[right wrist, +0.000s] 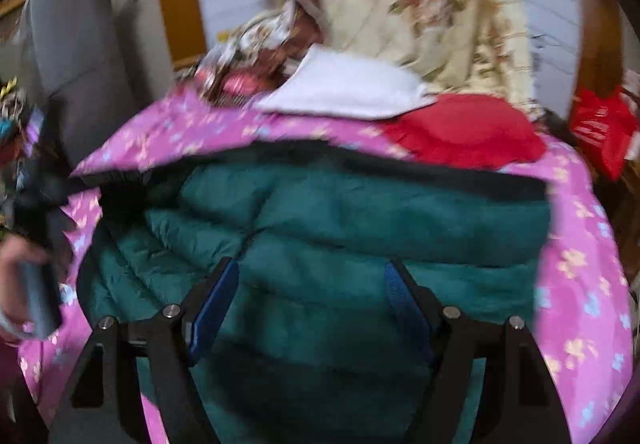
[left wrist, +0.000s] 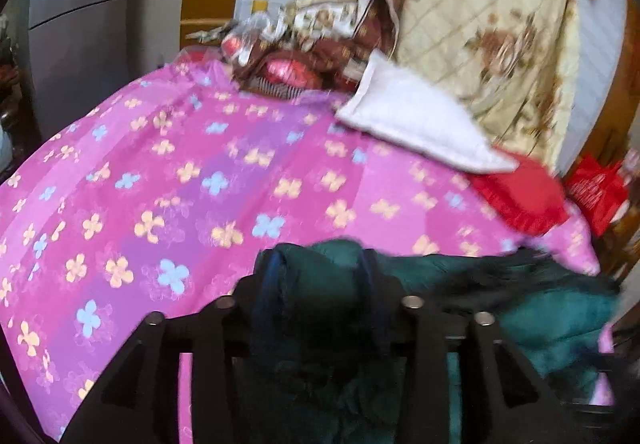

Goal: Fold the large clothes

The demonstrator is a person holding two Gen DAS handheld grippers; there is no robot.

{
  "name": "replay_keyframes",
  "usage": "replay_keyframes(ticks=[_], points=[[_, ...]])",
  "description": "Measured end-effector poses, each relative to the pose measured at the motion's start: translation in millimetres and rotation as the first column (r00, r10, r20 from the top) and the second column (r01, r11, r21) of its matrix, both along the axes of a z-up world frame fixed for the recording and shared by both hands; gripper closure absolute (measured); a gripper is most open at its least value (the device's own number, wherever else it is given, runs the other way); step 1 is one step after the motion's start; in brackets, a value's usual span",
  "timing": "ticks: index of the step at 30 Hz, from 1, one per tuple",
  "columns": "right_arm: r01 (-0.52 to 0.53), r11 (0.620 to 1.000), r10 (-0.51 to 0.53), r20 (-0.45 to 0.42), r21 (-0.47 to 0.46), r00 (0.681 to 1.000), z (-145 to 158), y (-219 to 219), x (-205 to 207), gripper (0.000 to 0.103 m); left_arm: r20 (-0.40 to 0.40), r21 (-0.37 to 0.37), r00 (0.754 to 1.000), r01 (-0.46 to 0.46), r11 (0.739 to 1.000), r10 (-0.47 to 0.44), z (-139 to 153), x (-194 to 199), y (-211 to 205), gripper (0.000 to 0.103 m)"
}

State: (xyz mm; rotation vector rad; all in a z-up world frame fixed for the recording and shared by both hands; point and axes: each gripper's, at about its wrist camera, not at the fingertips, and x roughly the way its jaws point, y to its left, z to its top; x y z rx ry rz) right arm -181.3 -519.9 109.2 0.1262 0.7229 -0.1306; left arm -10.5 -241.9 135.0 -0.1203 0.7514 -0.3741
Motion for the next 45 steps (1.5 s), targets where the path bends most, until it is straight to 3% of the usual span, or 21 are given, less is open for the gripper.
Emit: replay_keyframes(ticks=[2, 5, 11, 14, 17, 21, 25, 29, 34, 38, 45], points=[[-0.004, 0.999, 0.002, -0.044, -0.046, 0.999, -17, 10, 26, 0.025, 0.029, -0.029, 1.0, 0.012, 1.0, -0.012, 11, -6, 7, 0.06], [0.014, 0.997, -0.02, -0.08, -0.077, 0.997, -35, 11, 57, 0.025, 0.051, -0.003, 0.998, 0.045, 0.999, -0.045, 18, -13, 7, 0.059], [0.095, 0.995, -0.097, -0.148, -0.02, 0.984, -64, -13, 96, 0.025, -0.018, 0.106, 0.998, 0.061, 0.992, -0.06, -10, -10, -18, 0.059], [0.08, 0.997, -0.078, -0.149, 0.004, 0.986, -52, -13, 88, 0.025, -0.039, 0.164, 0.998, 0.054, 0.985, -0.048, -26, -3, -32, 0.059], [0.074, 0.996, -0.07, -0.086, 0.042, 0.994, -26, -23, 60, 0.025, -0.058, 0.209, 0.998, 0.037, 0.977, -0.025, -41, 7, -38, 0.059], [0.126, 0.992, -0.127, -0.052, -0.009, 0.991, -6, -53, 25, 0.025, -0.075, 0.208, 0.997, 0.013, 0.978, 0.003, -55, 17, -36, 0.059], [0.193, 0.978, -0.202, -0.12, -0.085, 0.972, -22, -89, 26, 0.025, -0.102, 0.193, 0.995, 0.004, 0.981, 0.016, -65, 25, -35, 0.057], [0.232, 0.972, -0.234, -0.172, -0.03, 0.957, -50, -114, 40, 0.025, -0.095, 0.219, 0.995, 0.01, 0.976, 0.011, -70, 28, -39, 0.054], [0.256, 0.967, -0.249, -0.169, 0.015, 0.954, -70, -122, 48, 0.021, -0.102, 0.205, 0.994, -0.007, 0.979, 0.029, -75, 30, -37, 0.051], [0.255, 0.967, -0.249, -0.176, 0.014, 0.952, -59, -118, 42, 0.021, -0.107, 0.192, 0.994, -0.01, 0.981, 0.031, -78, 31, -35, 0.049], [0.209, 0.977, -0.206, -0.081, 0.037, 0.975, -23, -89, -16, 0.021, -0.102, 0.17, 0.994, -0.017, 0.985, 0.035, -79, 31, -32, 0.048]])
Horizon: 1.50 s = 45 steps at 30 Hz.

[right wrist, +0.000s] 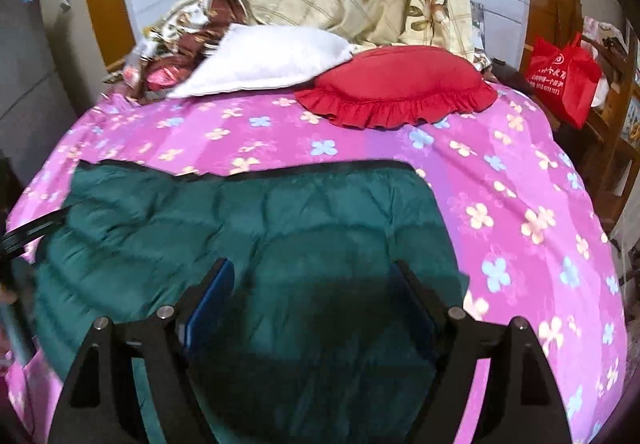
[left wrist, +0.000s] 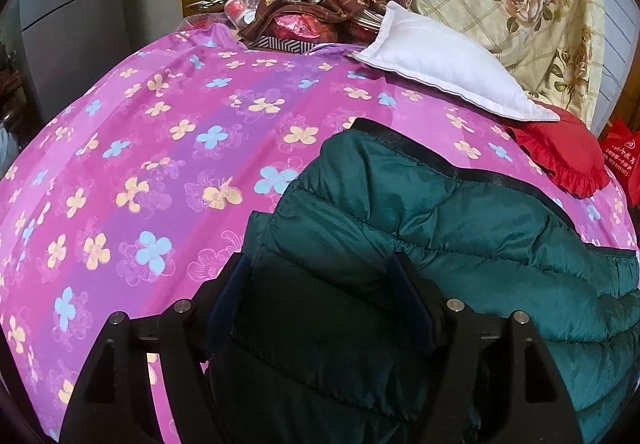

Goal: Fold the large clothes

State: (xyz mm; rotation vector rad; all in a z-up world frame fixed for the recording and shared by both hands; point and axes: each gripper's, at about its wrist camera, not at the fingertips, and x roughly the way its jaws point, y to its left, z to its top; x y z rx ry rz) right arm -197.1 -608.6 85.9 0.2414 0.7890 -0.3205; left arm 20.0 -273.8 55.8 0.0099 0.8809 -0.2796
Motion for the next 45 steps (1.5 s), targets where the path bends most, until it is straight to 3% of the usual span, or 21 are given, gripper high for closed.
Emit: replay_keyframes(ticks=[4, 6, 8, 12, 21, 30, 40, 45], points=[[0.008, 1.0, -0.009, -0.072, -0.007, 0.997, -26, -2, -2, 0.019, 0.016, -0.007, 1.0, -0.012, 1.0, 0.012, -1, -3, 1, 0.047], [0.022, 1.0, -0.021, -0.066, 0.017, 0.998, -37, -7, 0, 0.012, 0.017, -0.004, 1.0, -0.014, 1.0, 0.014, 0, -5, 1, 0.047], [0.046, 0.998, -0.044, -0.051, 0.037, 0.998, -41, -12, 2, 0.011, 0.013, -0.003, 1.0, -0.011, 1.0, 0.011, 2, -8, 3, 0.047], [0.049, 0.999, -0.048, -0.054, 0.003, 0.997, -27, -4, -5, 0.011, 0.009, -0.022, 1.0, 0.006, 1.0, -0.006, 11, -17, 11, 0.047], [0.011, 1.0, -0.01, 0.03, -0.006, 0.999, 13, 24, -58, 0.011, 0.059, -0.033, 0.996, 0.067, 0.997, -0.065, 32, -55, 23, 0.047], [0.043, 0.998, -0.04, -0.054, 0.048, 0.998, -36, 23, -53, 0.009, 0.051, -0.012, 0.995, 0.088, 0.996, -0.088, 20, -80, 24, 0.047], [0.051, 0.997, -0.051, -0.015, 0.05, 0.999, -9, 32, -79, 0.009, 0.03, -0.036, 0.996, 0.088, 0.995, -0.087, 23, -93, 31, 0.047], [0.051, 0.996, -0.047, -0.054, 0.071, 0.997, -23, 34, -75, 0.008, 0.025, -0.043, 0.995, 0.099, 0.994, -0.098, 23, -103, 30, 0.047]])
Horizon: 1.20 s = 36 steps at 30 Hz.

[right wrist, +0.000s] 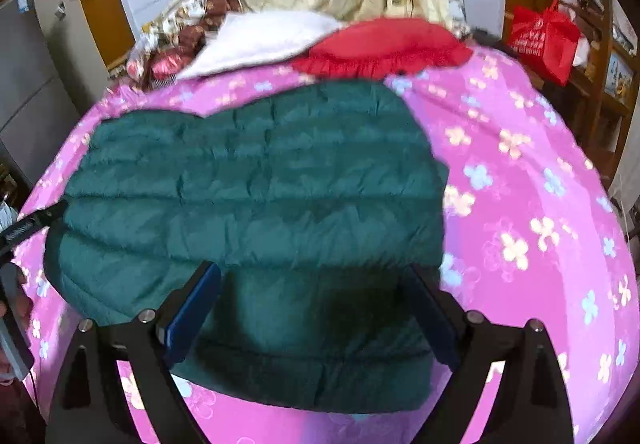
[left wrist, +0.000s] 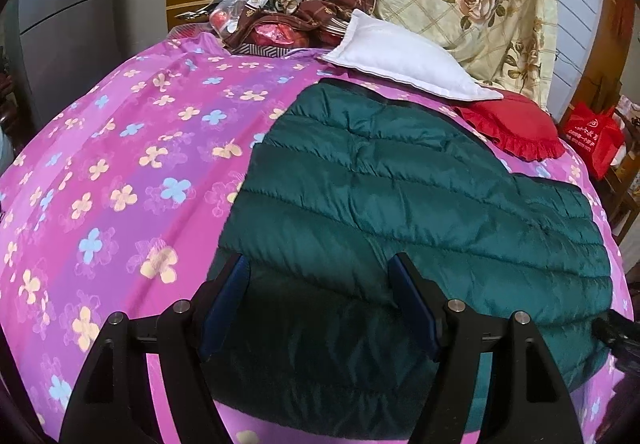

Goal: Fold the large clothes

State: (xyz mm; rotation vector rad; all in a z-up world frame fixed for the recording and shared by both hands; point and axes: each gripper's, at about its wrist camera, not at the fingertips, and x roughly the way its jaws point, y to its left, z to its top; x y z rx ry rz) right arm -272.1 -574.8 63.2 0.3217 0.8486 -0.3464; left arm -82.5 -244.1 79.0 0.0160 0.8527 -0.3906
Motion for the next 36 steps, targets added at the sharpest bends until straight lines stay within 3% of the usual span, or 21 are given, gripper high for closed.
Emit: replay_keyframes(ticks=[2, 13, 21, 28, 36], points=[[0.002, 1.0, -0.002, -0.029, 0.007, 1.0, -10, 0, 5, 0.007, -0.004, -0.004, 1.0, 0.006, 1.0, -0.006, 1, -3, 1, 0.047], [0.012, 0.999, -0.013, 0.02, 0.046, 1.0, 10, -5, -9, 0.007, -0.009, -0.012, 1.0, 0.001, 1.0, -0.001, 7, 0, 10, 0.047], [0.056, 0.996, -0.056, -0.007, 0.069, 0.998, 4, -28, -9, 0.006, -0.032, -0.016, 0.999, 0.012, 1.0, -0.012, 4, 14, 17, 0.047], [0.09, 0.979, -0.093, 0.004, 0.182, 0.996, -11, -60, -3, 0.0, -0.128, -0.123, 0.992, 0.002, 0.992, -0.017, -9, 45, 32, 0.047], [0.036, 0.948, -0.048, 0.03, 0.315, 0.998, -40, -86, 17, 0.0, -0.2, -0.214, 0.977, 0.031, 0.976, -0.074, -33, 70, 34, 0.028]])
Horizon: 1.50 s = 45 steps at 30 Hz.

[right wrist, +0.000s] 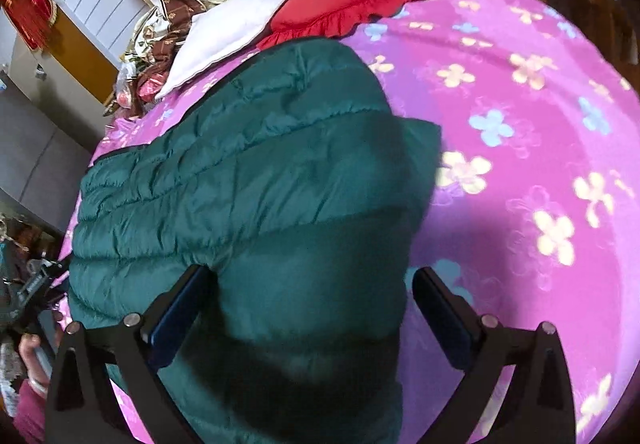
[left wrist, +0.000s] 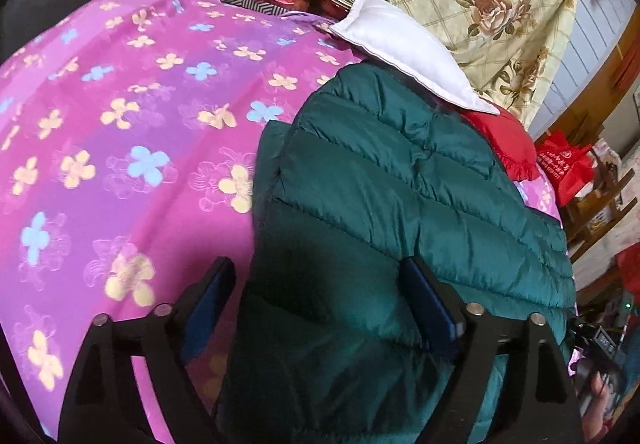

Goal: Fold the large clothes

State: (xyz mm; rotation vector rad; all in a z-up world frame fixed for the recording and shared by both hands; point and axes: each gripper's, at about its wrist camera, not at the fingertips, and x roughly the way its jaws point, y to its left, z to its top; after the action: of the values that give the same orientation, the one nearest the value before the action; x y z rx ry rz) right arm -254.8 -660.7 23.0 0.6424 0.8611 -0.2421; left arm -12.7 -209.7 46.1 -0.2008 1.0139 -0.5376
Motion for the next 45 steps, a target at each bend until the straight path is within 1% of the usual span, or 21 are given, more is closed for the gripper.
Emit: replay_keyframes(ticks=[3, 7, 9, 10, 11, 14, 16, 17, 18, 20, 22, 24, 25, 28, 30, 31, 33, 36, 38, 45], points=[[-0.013, 1.0, 0.013, 0.015, 0.021, 1.0, -7, -6, 7, 0.0, -0.028, -0.026, 1.0, 0.008, 1.0, -0.009, -10, 8, -1, 0.021], [-0.041, 0.998, 0.04, 0.025, 0.038, 0.999, -16, -7, 17, 0.0, -0.058, -0.08, 0.998, 0.02, 0.997, -0.025, -18, 15, -1, 0.019], [-0.049, 0.998, 0.048, 0.028, 0.045, 0.998, -17, -7, 21, 0.0, -0.094, -0.115, 0.995, 0.024, 0.993, -0.035, -25, 19, -2, 0.017], [-0.055, 0.997, 0.053, 0.03, 0.055, 0.998, -19, -9, 23, 0.0, -0.126, -0.145, 0.991, 0.026, 0.989, -0.045, -29, 22, -2, 0.017], [-0.058, 0.997, 0.056, 0.034, 0.053, 0.998, -19, -9, 23, 0.0, -0.129, -0.165, 0.991, 0.023, 0.986, -0.045, -30, 23, -1, 0.017], [-0.073, 0.996, 0.072, 0.015, 0.051, 0.997, -19, -10, 27, 0.0, -0.111, -0.151, 0.992, 0.035, 0.988, -0.052, -29, 21, -6, 0.018], [-0.075, 0.996, 0.075, 0.008, 0.054, 0.997, -19, -10, 29, 0.0, -0.113, -0.152, 0.992, 0.042, 0.987, -0.06, -28, 20, -9, 0.022], [-0.079, 0.995, 0.078, 0.01, 0.053, 0.997, -18, -9, 29, 0.0, -0.115, -0.157, 0.991, 0.046, 0.987, -0.064, -28, 18, -10, 0.027], [-0.085, 0.995, 0.084, 0.016, 0.053, 0.996, -19, -7, 30, 0.0, -0.11, -0.154, 0.992, 0.047, 0.987, -0.065, -26, 16, -10, 0.029], [-0.091, 0.995, 0.089, 0.031, 0.044, 0.996, -19, -1, 29, 0.001, -0.081, -0.132, 0.994, 0.057, 0.99, -0.068, -21, 11, -13, 0.039], [-0.096, 0.995, 0.095, 0.041, 0.025, 0.995, -18, 5, 29, 0.006, -0.044, -0.091, 0.996, 0.067, 0.994, -0.071, -14, 5, -18, 0.044], [-0.096, 0.995, 0.095, 0.044, 0.012, 0.994, -15, 9, 29, 0.013, -0.026, -0.068, 0.997, 0.069, 0.995, -0.071, -10, 2, -20, 0.049], [-0.097, 0.995, 0.096, 0.046, 0.012, 0.994, -14, 9, 27, 0.014, -0.021, -0.061, 0.997, 0.069, 0.996, -0.07, -9, 1, -21, 0.051], [-0.101, 0.995, 0.102, 0.051, -0.006, 0.994, -9, 13, 24, 0.023, 0.003, -0.041, 0.998, 0.07, 0.997, -0.07, -3, -4, -23, 0.061], [-0.107, 0.994, 0.108, 0.057, -0.029, 0.992, -5, 17, 21, 0.032, 0.037, -0.016, 0.996, 0.078, 0.997, -0.077, 4, -11, -25, 0.071], [-0.109, 0.993, 0.111, 0.06, -0.039, 0.992, -2, 19, 19, 0.034, 0.062, 0.003, 0.995, 0.084, 0.996, -0.084, 10, -17, -26, 0.074], [-0.11, 0.992, 0.114, 0.07, -0.055, 0.991, 4, 22, 15, 0.042, 0.086, 0.022, 0.992, 0.09, 0.996, -0.092, 15, -23, -26, 0.082], [-0.108, 0.992, 0.114, 0.087, -0.071, 0.99, 14, 28, 8, 0.049, 0.105, 0.028, 0.99, 0.088, 0.996, -0.091, 25, -34, -21, 0.086], [-0.11, 0.991, 0.118, 0.094, -0.08, 0.989, 21, 32, 2, 0.052, 0.11, 0.028, 0.99, 0.086, 0.996, -0.088, 29, -40, -18, 0.087], [-0.116, 0.989, 0.126, 0.108, -0.091, 0.986, 38, 44, -13, 0.056, 0.121, 0.034, 0.987, 0.103, 0.994, -0.107, 42, -60, -6, 0.09]])
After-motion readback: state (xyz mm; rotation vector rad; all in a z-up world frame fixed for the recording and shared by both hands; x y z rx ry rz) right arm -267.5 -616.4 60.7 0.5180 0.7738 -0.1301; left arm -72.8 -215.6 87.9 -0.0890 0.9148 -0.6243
